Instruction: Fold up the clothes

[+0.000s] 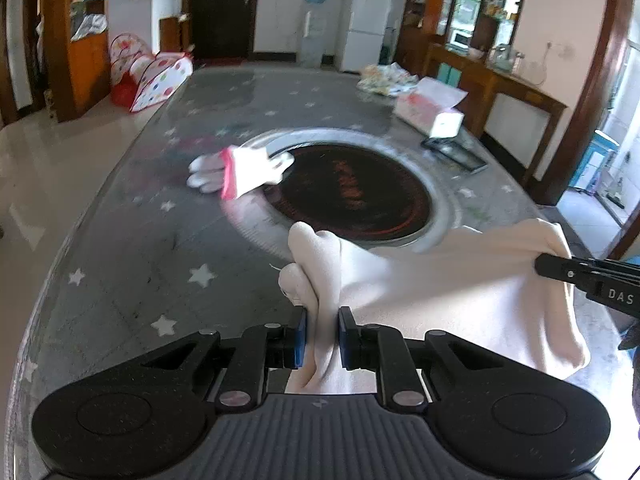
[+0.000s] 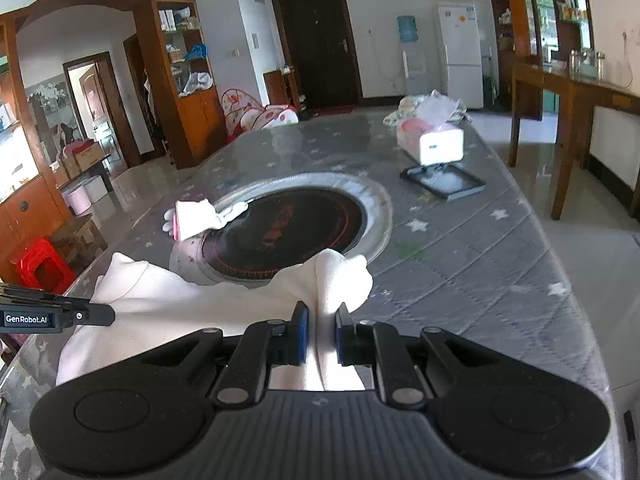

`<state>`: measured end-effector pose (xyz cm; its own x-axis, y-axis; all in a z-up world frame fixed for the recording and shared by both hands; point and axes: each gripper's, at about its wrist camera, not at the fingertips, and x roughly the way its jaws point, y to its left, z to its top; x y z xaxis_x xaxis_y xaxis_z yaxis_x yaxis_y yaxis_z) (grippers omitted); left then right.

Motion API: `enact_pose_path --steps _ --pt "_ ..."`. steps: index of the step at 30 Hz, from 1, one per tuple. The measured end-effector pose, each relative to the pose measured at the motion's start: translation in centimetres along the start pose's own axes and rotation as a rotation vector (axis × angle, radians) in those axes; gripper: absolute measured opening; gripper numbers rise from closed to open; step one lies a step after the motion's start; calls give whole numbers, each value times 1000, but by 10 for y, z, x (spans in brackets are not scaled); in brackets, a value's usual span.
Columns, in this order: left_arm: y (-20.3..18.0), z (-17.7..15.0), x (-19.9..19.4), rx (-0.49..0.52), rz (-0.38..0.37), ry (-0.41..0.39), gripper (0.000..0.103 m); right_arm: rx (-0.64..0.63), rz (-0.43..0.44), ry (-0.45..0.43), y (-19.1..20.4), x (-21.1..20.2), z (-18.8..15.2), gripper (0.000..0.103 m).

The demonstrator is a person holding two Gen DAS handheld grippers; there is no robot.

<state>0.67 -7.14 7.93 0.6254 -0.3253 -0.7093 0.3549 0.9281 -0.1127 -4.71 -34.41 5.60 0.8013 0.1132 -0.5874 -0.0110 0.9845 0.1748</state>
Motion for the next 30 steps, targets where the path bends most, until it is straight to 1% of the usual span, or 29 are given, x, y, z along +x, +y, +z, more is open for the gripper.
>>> enact_pose_path --steps 7,10,11,12,14,16,19,21,23,28,29,30 --pt "-36 -2 -14 26 -61 -7 17 -2 -62 -39 -17 -43 -1 12" --pt "-53 -4 -18 39 -86 -7 16 2 -90 -51 -28 -60 -3 12" --pt "-59 -5 -19 47 -93 -8 14 3 -99 -54 -32 -65 -4 12" --pt "-64 -6 -21 54 -98 -9 7 5 -108 -57 -35 -70 -5 12" --pt "-76 -8 -24 67 -105 -17 5 13 -133 -62 -45 -82 -8 12" --pt "-86 -10 -23 72 -125 -11 5 28 -152 -57 -55 -90 -12 12" --pt "-102 -15 -17 98 -128 3 5 42 -189 -43 -70 -94 -21 12" --pt "-109 -19 -11 98 -140 23 5 56 -202 -35 -77 -96 -27 11" --pt "-115 -21 -4 103 -136 34 5 68 -211 -29 -85 -97 -33 11" --pt "-119 -26 14 95 -118 77 11 81 -230 -24 -96 -96 -38 11" --pt "-118 -27 17 90 -113 81 16 85 -232 -20 -98 -95 -40 11" --pt "-117 -27 20 82 -107 85 24 87 -234 -16 -101 -93 -41 11"
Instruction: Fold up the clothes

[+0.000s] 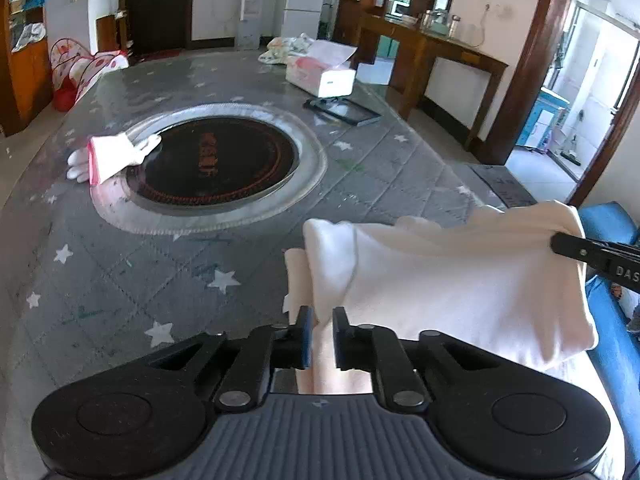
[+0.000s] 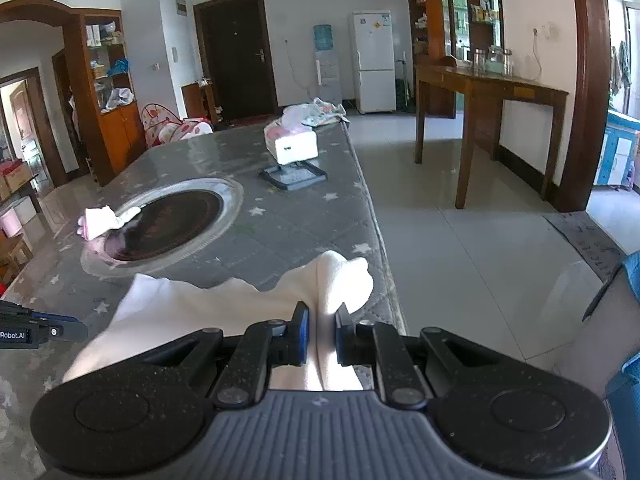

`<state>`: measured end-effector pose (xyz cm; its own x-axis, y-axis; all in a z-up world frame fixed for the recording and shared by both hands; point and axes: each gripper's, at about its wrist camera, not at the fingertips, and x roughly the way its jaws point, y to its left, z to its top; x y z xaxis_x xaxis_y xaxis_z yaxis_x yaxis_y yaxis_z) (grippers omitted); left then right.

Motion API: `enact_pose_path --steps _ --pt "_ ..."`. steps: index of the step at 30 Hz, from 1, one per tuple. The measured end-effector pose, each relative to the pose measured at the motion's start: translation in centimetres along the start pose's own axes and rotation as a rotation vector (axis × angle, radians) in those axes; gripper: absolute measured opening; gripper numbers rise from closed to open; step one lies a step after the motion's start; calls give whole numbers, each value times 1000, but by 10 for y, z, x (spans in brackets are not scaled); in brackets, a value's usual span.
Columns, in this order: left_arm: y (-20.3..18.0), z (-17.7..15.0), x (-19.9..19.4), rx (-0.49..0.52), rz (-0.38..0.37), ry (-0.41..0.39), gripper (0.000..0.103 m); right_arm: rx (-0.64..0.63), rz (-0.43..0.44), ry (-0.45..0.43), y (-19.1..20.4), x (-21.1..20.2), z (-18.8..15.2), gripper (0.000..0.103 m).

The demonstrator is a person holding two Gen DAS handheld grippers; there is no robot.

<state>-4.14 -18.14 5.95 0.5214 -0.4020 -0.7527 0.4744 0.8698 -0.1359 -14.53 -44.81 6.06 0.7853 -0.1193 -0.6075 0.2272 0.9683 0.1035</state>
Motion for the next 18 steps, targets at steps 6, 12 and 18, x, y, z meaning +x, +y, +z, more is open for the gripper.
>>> enact_pose_path --steps 6,12,18 --pt "12 1 14 -91 -26 19 56 13 1 24 -6 13 -7 11" --pt "10 -1 34 -123 -27 59 57 17 11 36 -10 18 -11 12" --pt "4 -2 41 -116 -84 56 26 13 16 39 -12 20 -12 11"
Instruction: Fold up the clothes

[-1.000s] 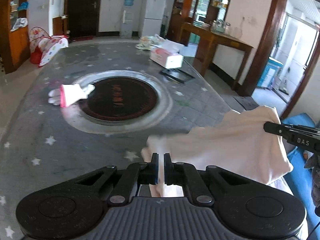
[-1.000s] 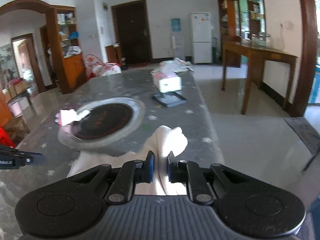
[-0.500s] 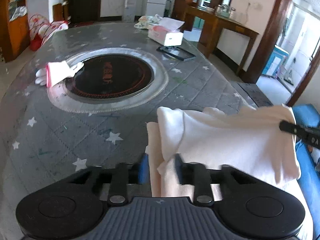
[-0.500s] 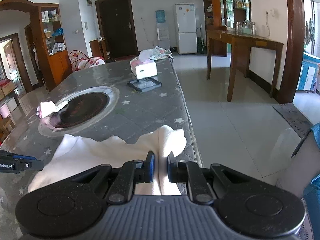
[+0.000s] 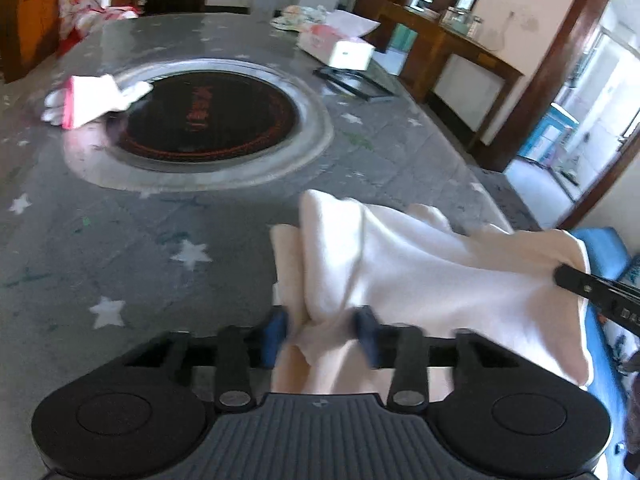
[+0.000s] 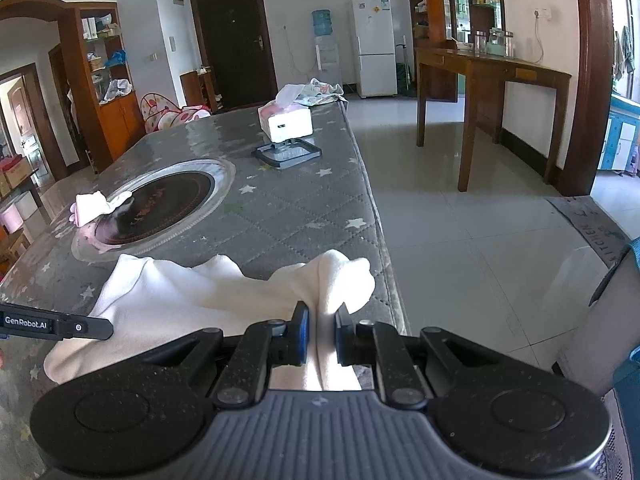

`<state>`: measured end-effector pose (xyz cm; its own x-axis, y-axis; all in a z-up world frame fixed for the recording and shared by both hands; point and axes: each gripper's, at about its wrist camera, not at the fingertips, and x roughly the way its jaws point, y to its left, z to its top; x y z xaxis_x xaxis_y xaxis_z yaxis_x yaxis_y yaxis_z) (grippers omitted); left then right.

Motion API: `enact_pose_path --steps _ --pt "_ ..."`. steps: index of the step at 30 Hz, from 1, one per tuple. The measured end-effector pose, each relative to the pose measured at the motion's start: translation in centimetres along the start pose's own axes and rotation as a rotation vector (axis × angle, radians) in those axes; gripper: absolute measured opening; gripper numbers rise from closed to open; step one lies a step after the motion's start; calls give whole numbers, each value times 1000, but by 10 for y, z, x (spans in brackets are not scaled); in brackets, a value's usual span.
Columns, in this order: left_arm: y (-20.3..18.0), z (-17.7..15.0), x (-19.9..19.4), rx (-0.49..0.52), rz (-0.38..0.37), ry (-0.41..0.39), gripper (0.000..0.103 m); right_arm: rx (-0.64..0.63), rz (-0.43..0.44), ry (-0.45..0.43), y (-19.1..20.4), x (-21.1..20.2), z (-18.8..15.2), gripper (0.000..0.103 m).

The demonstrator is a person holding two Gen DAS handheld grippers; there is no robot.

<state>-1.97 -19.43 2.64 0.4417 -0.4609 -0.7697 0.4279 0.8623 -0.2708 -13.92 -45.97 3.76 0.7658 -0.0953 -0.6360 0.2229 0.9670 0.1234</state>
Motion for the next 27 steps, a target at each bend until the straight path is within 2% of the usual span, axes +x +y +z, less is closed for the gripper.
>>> enact_pose_path --steps 3,6,11,27 --pt "-7 0 -4 26 9 -18 20 0 1 -12 1 -4 0 11" --pt "-14 1 -15 42 7 -39 18 2 10 -39 3 -15 3 11" --pt "-25 5 -41 60 -18 -83 18 -6 18 -81 7 -34 10 11" --pt "-49 13 -109 98 -28 -202 18 -53 13 -206 22 -97 35 11"
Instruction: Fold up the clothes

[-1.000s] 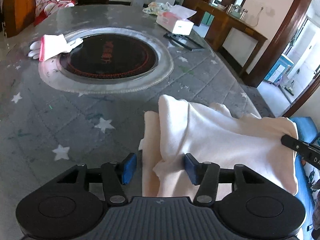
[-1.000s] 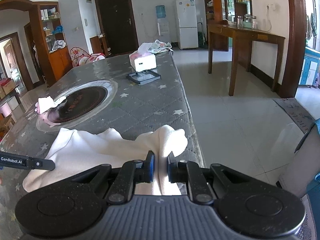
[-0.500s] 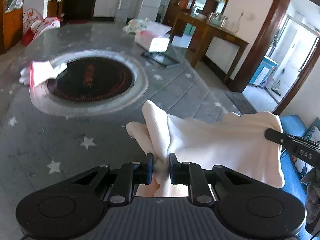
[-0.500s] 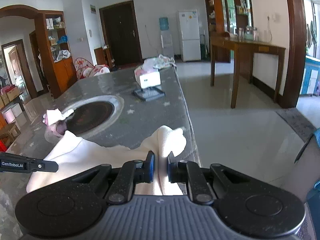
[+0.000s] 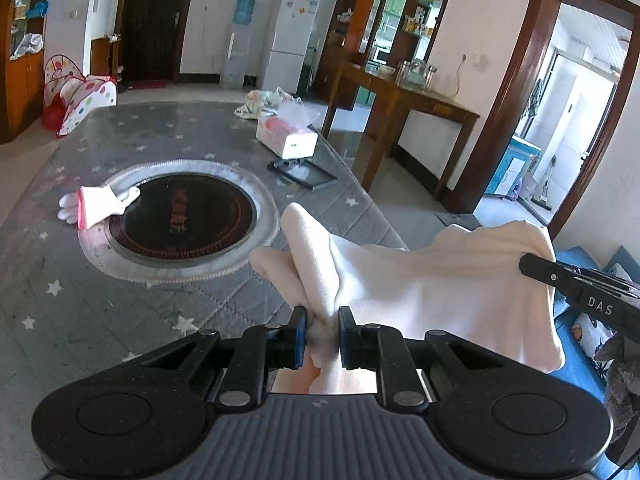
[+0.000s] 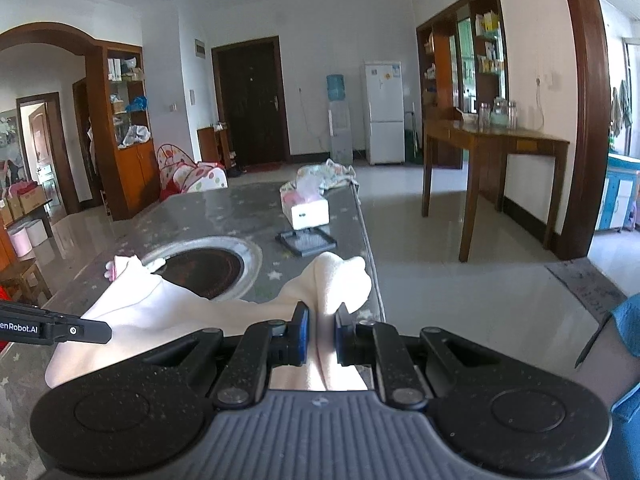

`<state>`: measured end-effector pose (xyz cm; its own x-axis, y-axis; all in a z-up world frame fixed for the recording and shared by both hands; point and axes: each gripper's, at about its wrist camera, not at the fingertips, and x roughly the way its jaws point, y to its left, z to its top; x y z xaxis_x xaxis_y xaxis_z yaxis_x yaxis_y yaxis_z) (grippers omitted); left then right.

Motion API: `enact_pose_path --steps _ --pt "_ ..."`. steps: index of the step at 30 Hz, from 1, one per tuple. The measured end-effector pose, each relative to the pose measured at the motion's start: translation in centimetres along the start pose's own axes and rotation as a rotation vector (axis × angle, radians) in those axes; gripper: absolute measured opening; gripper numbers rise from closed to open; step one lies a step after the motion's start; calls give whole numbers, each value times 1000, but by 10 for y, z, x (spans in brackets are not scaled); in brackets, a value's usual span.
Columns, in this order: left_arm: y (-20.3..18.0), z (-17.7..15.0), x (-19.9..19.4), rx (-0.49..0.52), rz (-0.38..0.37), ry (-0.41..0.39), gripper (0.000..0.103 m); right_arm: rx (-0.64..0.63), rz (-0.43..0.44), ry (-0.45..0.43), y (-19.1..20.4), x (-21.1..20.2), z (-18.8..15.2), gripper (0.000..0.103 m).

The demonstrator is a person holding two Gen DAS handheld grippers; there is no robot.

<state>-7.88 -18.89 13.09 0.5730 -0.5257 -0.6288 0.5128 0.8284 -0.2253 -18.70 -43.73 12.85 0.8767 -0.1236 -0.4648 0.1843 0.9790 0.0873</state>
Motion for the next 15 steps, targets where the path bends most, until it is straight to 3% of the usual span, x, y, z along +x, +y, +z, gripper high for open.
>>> enact_pose_path --steps 6,15 --pt "-2 -1 3 3 6 6 18 -6 -12 13 0 5 1 11" --pt "4 -17 35 -7 19 78 18 -4 -25 85 -7 32 -21 11"
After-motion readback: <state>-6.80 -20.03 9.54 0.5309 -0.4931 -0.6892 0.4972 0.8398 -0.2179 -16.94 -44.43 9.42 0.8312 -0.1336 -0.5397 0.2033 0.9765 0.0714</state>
